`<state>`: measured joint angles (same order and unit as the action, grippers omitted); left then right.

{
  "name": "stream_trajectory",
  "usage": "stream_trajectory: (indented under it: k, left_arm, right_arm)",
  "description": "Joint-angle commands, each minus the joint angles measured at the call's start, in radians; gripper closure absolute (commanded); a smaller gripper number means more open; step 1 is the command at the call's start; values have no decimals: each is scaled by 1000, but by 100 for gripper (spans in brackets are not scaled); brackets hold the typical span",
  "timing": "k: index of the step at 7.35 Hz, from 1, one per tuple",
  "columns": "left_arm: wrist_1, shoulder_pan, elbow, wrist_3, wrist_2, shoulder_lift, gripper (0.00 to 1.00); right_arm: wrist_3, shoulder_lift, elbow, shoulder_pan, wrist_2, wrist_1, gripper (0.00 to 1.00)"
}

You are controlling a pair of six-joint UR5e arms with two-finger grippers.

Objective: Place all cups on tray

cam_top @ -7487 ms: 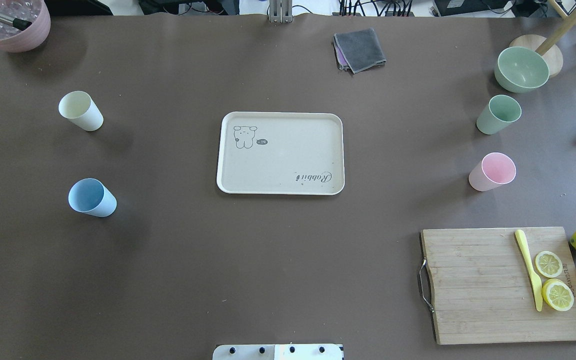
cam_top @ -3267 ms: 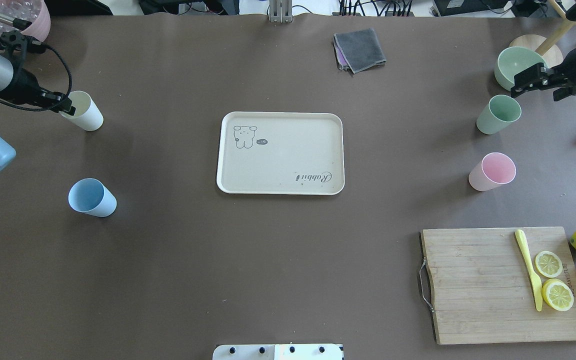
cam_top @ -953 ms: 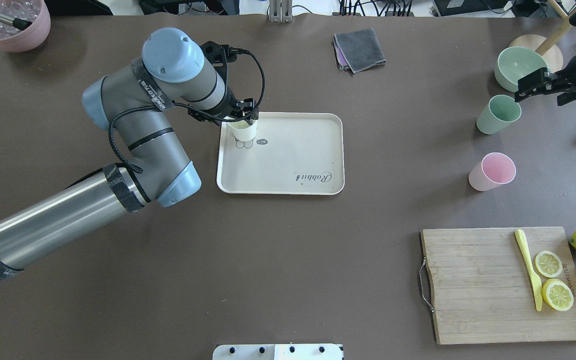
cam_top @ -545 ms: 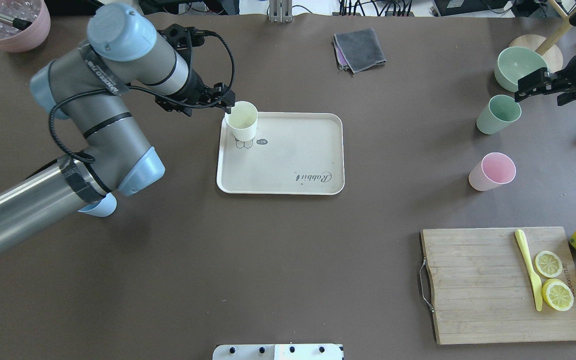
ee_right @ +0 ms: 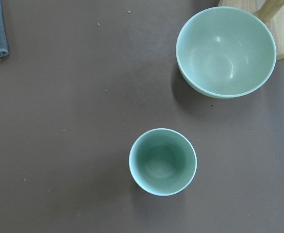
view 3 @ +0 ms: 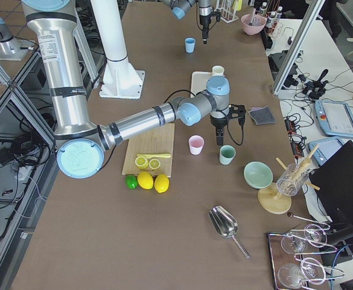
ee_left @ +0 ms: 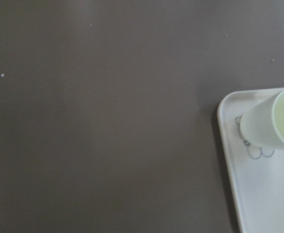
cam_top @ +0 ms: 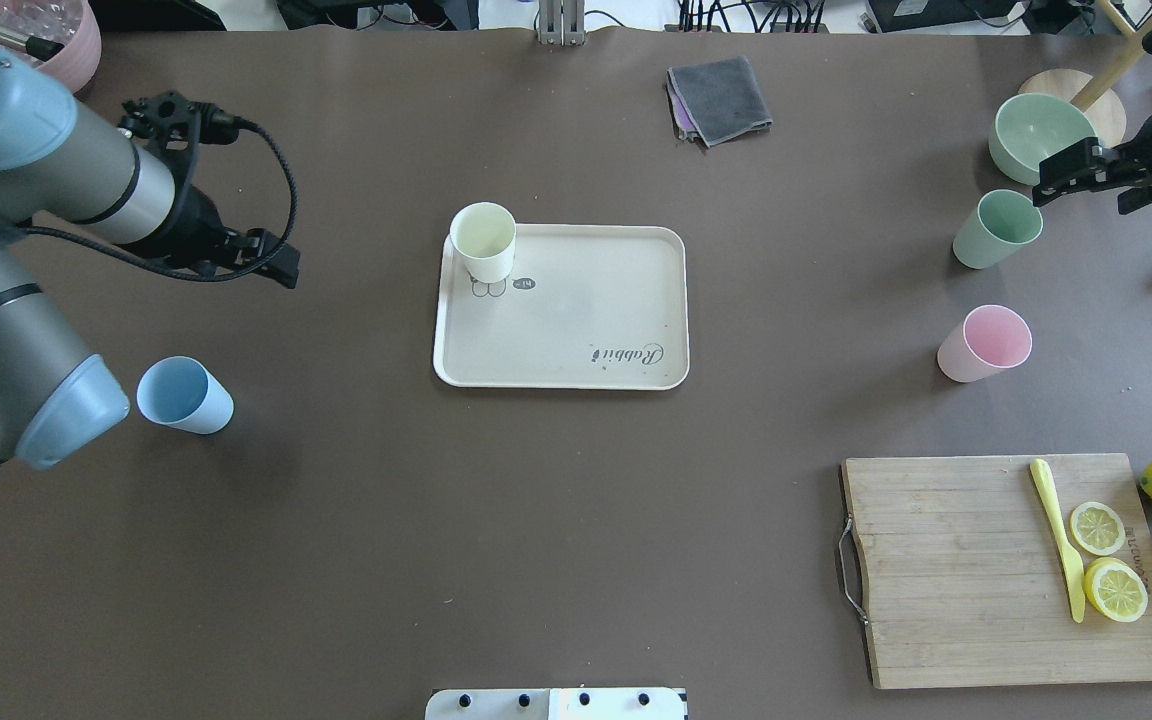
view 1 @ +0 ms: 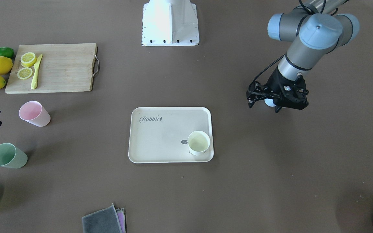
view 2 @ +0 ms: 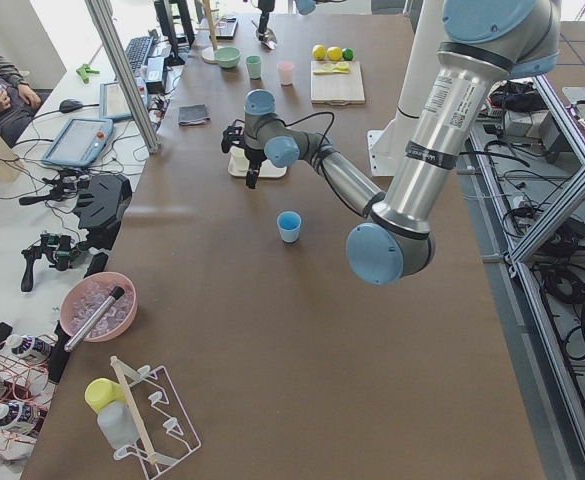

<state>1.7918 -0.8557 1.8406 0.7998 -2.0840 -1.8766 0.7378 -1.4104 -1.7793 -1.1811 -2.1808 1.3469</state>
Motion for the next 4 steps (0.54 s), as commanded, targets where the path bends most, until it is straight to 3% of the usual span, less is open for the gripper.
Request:
stream_trajectory:
  k: [1,3,4]
  left_arm:
    - [85,-12,62,-152,-2,210,2]
    - [231,-11,5,-148,-2,283,2]
    - [235,-10,0,-142,-2,283,3]
  right_arm:
    - [0,-4,0,1,1,0,0]
    - [-2,-4,1,1,1,0,0]
    - [-2,-5,1,0,1,0,0]
